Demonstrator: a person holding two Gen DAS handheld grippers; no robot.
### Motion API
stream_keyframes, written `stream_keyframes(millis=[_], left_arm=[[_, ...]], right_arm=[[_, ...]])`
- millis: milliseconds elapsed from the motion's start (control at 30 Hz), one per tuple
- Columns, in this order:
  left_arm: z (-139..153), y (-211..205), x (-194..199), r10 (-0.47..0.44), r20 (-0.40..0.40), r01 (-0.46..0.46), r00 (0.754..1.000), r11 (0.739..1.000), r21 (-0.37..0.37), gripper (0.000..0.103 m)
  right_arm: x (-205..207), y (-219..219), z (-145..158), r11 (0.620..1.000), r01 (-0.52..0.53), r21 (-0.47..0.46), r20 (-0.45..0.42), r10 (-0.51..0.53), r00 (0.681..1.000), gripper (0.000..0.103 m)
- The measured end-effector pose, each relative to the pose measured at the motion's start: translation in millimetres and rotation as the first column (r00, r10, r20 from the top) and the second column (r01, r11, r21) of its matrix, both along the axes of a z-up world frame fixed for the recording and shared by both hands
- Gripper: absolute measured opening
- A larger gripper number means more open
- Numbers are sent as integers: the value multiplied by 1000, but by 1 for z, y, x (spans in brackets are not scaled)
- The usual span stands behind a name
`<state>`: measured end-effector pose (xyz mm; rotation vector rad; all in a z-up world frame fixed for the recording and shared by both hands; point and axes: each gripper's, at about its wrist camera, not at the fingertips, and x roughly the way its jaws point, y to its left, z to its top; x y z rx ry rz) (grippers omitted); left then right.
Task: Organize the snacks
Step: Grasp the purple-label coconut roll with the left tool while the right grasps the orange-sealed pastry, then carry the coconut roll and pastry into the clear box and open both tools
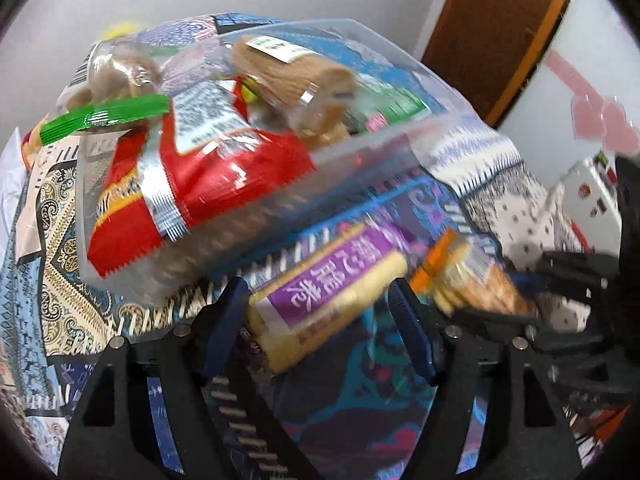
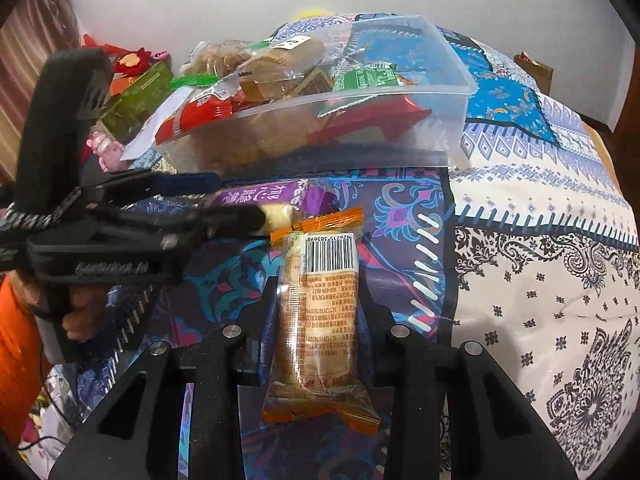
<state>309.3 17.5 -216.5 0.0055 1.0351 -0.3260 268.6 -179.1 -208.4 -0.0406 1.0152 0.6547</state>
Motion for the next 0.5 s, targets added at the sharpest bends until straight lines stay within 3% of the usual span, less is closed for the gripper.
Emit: stream_keyframes(millis=[233, 400, 500], left_arm=[[13, -12, -34, -78, -24, 76, 997, 995, -65, 71], [30, -14, -39, -37, 41, 38, 998, 999, -38, 71], [27, -18, -25, -20, 40, 20, 999, 1000, -2, 71]], right_arm=[[1, -8, 2, 1000, 21, 11, -6, -21, 1000, 31], [0, -21, 9, 999, 46, 24, 6, -46, 999, 31], [1, -28, 14, 998, 60, 36, 12, -61, 998, 31]])
